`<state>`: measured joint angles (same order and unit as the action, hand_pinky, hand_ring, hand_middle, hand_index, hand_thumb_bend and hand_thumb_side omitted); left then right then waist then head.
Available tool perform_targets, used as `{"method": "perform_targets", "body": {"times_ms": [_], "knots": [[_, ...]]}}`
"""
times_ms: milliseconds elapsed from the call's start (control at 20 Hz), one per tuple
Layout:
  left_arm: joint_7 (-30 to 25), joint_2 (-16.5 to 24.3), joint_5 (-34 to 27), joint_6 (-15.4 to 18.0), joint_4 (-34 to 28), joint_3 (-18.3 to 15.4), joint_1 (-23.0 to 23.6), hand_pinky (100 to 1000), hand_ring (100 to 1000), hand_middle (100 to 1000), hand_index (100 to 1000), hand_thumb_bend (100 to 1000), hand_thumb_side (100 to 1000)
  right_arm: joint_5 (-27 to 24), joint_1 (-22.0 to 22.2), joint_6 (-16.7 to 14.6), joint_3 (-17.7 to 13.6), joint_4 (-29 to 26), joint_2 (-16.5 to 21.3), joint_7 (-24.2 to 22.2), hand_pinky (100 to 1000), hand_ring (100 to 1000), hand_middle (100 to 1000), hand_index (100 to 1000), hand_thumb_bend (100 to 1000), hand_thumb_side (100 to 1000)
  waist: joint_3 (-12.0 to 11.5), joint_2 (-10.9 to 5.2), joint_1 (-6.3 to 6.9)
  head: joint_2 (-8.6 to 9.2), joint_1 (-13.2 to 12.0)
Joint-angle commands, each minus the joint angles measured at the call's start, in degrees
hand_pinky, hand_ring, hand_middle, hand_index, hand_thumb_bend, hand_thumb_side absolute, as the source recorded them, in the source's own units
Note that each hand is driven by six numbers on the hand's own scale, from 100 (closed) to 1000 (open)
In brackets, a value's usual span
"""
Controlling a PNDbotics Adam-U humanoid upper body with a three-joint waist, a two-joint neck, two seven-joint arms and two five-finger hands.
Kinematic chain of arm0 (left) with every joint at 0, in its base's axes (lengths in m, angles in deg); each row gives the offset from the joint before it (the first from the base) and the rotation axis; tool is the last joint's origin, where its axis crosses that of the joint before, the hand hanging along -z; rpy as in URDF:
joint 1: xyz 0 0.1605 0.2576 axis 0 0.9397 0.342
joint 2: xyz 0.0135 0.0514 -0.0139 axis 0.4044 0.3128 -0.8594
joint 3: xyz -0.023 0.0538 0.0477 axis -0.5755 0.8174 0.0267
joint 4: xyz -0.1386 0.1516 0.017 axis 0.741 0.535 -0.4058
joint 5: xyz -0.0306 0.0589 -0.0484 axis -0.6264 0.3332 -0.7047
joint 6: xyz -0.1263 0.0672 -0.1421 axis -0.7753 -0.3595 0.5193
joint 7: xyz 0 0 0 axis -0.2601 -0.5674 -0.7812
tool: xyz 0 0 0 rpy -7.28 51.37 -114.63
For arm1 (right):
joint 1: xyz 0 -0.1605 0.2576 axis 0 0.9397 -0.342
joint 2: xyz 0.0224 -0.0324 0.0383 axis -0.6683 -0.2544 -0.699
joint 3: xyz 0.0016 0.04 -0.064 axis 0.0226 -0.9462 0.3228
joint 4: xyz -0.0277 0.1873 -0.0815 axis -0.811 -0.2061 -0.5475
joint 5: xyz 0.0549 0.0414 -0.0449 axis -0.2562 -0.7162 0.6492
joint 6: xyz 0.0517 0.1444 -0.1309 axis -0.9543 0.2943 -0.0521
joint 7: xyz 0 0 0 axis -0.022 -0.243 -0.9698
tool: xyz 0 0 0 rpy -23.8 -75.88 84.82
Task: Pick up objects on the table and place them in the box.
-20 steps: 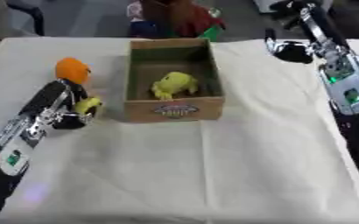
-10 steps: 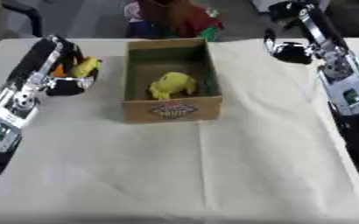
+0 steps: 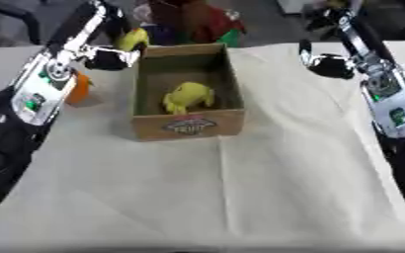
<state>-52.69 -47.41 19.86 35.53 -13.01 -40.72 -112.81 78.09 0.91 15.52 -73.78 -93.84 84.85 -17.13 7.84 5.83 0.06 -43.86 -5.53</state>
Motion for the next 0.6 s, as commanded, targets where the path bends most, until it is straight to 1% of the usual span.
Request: {"method": "perform_targets", "body": {"times_ms": [50,150,200,250,300,350,400,450,500,550,600], "knots": [[0.6,-2.1,3.8,2.4,4.3,-0.7,-2.2,622,489,417,587,360,100,-0.6,-1.4,-0.2,0.1,-1.3,0.1,-0.3,669,782,642,827,100,100,0.5,-0.73,-0.01,-0.26,-0.8],[1.2,-3.3,5.6,3.3,6.3,-1.0,-2.5,657,525,464,625,346,100,-0.7,-1.4,-0.2,0.2,-1.3,-0.1,-0.3,668,782,642,826,100,100,0.9,-0.7,0.01,-0.26,-1.1],[1.6,-3.7,6.4,3.7,7.0,-1.1,-2.5,669,549,489,651,357,100,-0.7,-1.4,-0.2,0.2,-1.3,-0.2,-0.4,668,782,642,826,100,100,1.0,-0.7,0.03,-0.26,-1.1],[1.8,-4.0,7.0,4.1,7.5,-1.1,-2.4,695,596,536,693,421,100,-0.7,-1.4,-0.2,0.2,-1.3,-0.3,-0.4,668,782,642,826,100,100,1.1,-0.7,0.07,-0.26,-1.1],[2.0,-4.1,7.3,4.4,7.9,-1.2,-2.3,725,654,601,745,545,100,-0.7,-1.3,-0.2,0.2,-1.3,-0.3,-0.4,667,782,641,826,100,100,1.1,-0.7,0.1,-0.26,-1.0],[2.2,-4.0,7.4,4.6,7.9,-1.3,-2.0,736,698,673,799,654,100,-0.6,-1.3,-0.2,0.2,-1.3,-0.2,-0.4,667,782,641,826,100,100,1.1,-0.72,0.14,-0.26,-0.9],[2.0,-3.9,7.0,4.8,7.7,-1.4,-1.7,748,731,718,832,698,100,-0.6,-1.2,-0.2,0.1,-1.3,-0.2,-0.4,667,783,641,826,100,100,1.1,-0.74,0.18,-0.26,-0.9],[1.9,-3.7,5.9,4.9,7.2,-1.8,-1.4,765,766,764,862,762,100,-0.6,-1.1,-0.2,0.1,-1.2,-0.1,-0.4,667,783,642,826,100,100,1.0,-0.77,0.23,-0.26,-0.8],[2.0,-3.3,4.4,4.9,6.3,-2.1,-1.2,780,789,785,877,782,104,-0.6,-1.0,-0.2,0.1,-1.2,-0.1,-0.4,668,783,642,826,100,100,0.9,-0.78,0.27,-0.26,-0.7],[2.5,-2.6,2.6,4.7,4.8,-2.6,-0.9,782,794,785,875,778,111,-0.6,-0.9,-0.2,0.0,-1.3,0.0,-0.4,668,784,641,826,100,100,0.7,-0.78,0.31,-0.26,-0.5],[2.9,-1.7,0.4,4.2,3.0,-3.0,-0.5,783,792,777,867,768,100,-0.7,-0.9,-0.2,0.0,-1.3,0.1,-0.5,668,784,641,827,100,100,0.6,-0.77,0.35,-0.26,-0.4]]}}
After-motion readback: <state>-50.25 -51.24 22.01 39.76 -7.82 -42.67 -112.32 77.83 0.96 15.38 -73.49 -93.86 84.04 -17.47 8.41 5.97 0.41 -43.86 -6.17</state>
